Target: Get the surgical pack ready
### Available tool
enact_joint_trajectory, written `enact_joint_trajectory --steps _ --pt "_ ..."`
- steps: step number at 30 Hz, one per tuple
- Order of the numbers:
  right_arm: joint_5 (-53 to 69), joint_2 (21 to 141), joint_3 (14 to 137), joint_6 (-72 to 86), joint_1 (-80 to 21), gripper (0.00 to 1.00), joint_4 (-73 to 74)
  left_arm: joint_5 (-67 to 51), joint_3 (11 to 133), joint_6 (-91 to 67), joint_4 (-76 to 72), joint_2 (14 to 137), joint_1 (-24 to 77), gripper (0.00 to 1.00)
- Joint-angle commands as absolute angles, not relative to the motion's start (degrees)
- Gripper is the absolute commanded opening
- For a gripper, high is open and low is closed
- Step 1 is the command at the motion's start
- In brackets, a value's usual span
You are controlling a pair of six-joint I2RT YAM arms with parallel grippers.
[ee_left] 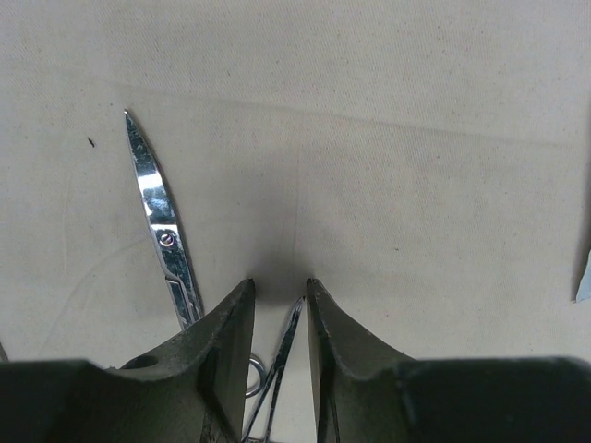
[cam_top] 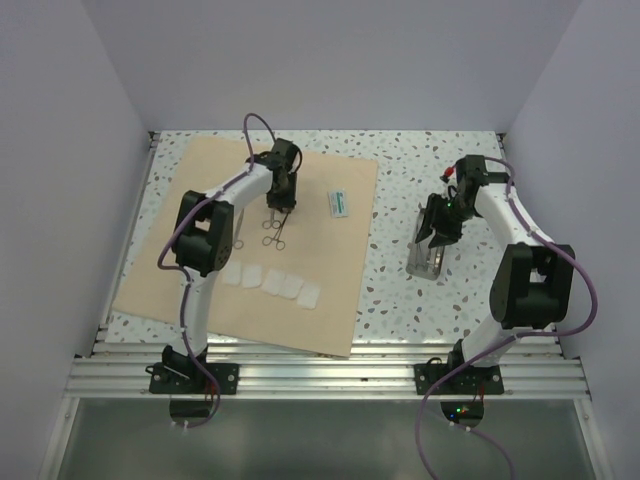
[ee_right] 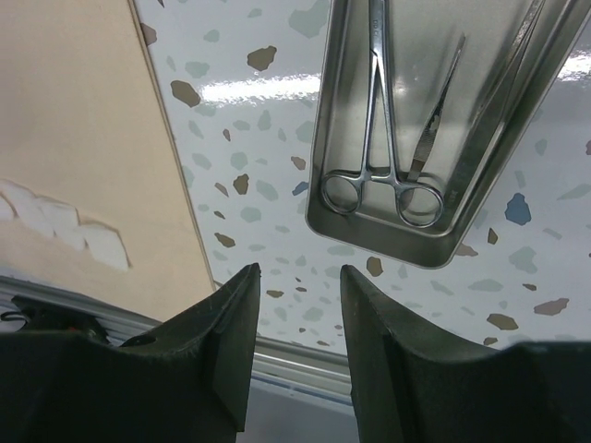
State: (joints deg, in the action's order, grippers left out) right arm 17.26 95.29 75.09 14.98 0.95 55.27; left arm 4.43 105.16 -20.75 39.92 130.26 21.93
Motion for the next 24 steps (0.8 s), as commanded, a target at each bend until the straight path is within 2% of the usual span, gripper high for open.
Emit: enact_joint_trajectory --steps 1,13,17,19,24 --pt "18.98 95.18 76.38 14.68 0.44 0.44 54.76 5.10 102.92 -19.60 39.02 128.59 22.67 0.32" --pt "19.25 94.92 76.11 14.68 0.44 0.45 54.58 6.15 99.32 -19.69 38.06 128.32 23.73 0.26" --pt "19.07 95.18 76.38 14.76 0.44 0.45 54.67 6.41 99.32 -19.51 37.71 128.15 23.73 0.15" --pt "19.16 95.36 76.38 15.46 -1.23 0.45 54.06 6.50 99.49 -19.34 37.62 127.97 23.73 0.00" --pt "22.23 95.54 75.94 19.76 -7.37 0.45 47.23 7.29 101.16 -19.16 39.81 126.83 23.73 0.00"
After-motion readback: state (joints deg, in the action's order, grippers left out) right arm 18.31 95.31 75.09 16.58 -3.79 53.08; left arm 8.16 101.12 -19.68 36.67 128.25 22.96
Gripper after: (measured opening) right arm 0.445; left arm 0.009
